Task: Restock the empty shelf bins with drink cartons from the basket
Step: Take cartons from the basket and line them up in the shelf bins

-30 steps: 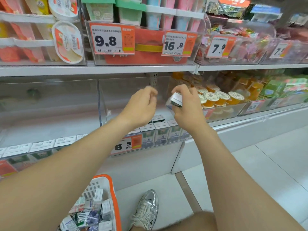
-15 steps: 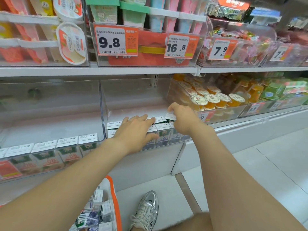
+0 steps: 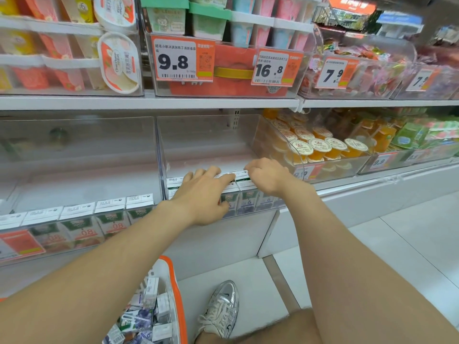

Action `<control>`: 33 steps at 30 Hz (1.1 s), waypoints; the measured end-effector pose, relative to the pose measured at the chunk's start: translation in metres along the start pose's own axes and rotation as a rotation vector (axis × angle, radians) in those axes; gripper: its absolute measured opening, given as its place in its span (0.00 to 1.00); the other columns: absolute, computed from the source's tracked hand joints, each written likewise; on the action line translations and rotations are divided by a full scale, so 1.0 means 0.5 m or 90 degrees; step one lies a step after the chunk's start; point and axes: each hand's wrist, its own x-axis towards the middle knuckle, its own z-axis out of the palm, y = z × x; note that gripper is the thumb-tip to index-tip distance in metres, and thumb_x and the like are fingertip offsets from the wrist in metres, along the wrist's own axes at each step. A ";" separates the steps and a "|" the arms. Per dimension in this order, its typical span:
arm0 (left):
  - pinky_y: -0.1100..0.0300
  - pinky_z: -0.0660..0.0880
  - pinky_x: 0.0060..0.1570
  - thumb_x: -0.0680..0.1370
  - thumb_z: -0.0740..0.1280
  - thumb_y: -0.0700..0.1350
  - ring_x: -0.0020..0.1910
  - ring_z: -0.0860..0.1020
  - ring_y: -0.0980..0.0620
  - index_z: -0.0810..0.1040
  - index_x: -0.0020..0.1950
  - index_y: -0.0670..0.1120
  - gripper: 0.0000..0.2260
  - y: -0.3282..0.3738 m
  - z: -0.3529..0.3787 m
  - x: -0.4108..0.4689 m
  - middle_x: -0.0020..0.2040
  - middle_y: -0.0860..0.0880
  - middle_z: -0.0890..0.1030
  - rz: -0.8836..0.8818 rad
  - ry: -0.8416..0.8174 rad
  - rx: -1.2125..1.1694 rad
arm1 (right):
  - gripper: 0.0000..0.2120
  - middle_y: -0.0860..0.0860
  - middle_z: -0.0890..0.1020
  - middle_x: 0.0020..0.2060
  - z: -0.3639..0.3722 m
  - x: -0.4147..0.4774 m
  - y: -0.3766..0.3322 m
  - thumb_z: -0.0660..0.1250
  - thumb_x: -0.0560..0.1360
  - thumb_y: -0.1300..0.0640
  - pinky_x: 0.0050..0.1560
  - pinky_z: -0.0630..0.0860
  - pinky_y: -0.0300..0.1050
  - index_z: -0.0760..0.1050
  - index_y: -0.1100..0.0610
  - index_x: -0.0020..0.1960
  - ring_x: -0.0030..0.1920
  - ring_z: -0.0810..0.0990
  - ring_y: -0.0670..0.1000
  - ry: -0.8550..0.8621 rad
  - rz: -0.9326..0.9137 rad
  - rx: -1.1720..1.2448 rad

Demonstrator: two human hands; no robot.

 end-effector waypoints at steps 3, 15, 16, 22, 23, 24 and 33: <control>0.45 0.63 0.72 0.80 0.63 0.55 0.73 0.67 0.40 0.58 0.82 0.57 0.30 -0.005 0.004 -0.002 0.78 0.46 0.64 0.011 0.008 -0.003 | 0.15 0.55 0.75 0.52 0.009 0.000 -0.009 0.49 0.79 0.52 0.63 0.63 0.63 0.75 0.50 0.47 0.59 0.72 0.61 -0.004 0.016 -0.059; 0.39 0.56 0.78 0.82 0.66 0.57 0.79 0.61 0.44 0.60 0.82 0.55 0.30 -0.023 0.016 -0.007 0.80 0.51 0.64 0.022 0.042 -0.030 | 0.25 0.51 0.82 0.56 0.009 0.007 0.003 0.45 0.84 0.43 0.71 0.62 0.62 0.77 0.50 0.62 0.59 0.75 0.55 0.114 -0.007 0.113; 0.39 0.56 0.78 0.82 0.66 0.57 0.78 0.62 0.44 0.61 0.81 0.55 0.29 -0.023 0.015 -0.007 0.79 0.52 0.65 0.020 0.044 -0.040 | 0.26 0.50 0.83 0.55 0.003 0.001 0.012 0.45 0.85 0.42 0.67 0.67 0.58 0.79 0.50 0.61 0.58 0.77 0.54 0.170 -0.014 0.183; 0.42 0.61 0.75 0.79 0.67 0.62 0.74 0.68 0.43 0.66 0.77 0.52 0.29 -0.025 0.019 -0.012 0.74 0.50 0.71 0.001 0.071 -0.027 | 0.23 0.50 0.84 0.60 0.007 -0.027 0.053 0.49 0.85 0.50 0.62 0.71 0.49 0.83 0.53 0.60 0.63 0.78 0.52 0.274 -0.028 0.233; 0.42 0.60 0.75 0.79 0.66 0.64 0.74 0.67 0.42 0.65 0.77 0.52 0.31 -0.025 0.020 -0.015 0.75 0.48 0.70 -0.013 0.074 -0.007 | 0.22 0.50 0.83 0.62 0.008 -0.027 0.054 0.51 0.84 0.51 0.64 0.72 0.49 0.82 0.52 0.63 0.64 0.78 0.52 0.249 -0.038 0.207; 0.42 0.59 0.75 0.79 0.65 0.65 0.75 0.66 0.41 0.64 0.77 0.51 0.32 -0.024 0.021 -0.019 0.75 0.47 0.69 -0.026 0.075 0.012 | 0.22 0.49 0.82 0.63 0.007 -0.029 0.050 0.52 0.81 0.49 0.67 0.72 0.52 0.80 0.51 0.66 0.65 0.77 0.52 0.220 -0.055 0.183; 0.47 0.66 0.65 0.78 0.67 0.66 0.67 0.70 0.42 0.64 0.77 0.51 0.33 -0.021 0.015 -0.021 0.72 0.50 0.73 -0.046 0.065 0.030 | 0.29 0.54 0.78 0.68 0.012 -0.008 -0.010 0.50 0.72 0.40 0.71 0.66 0.63 0.73 0.40 0.70 0.70 0.70 0.59 -0.057 -0.064 0.009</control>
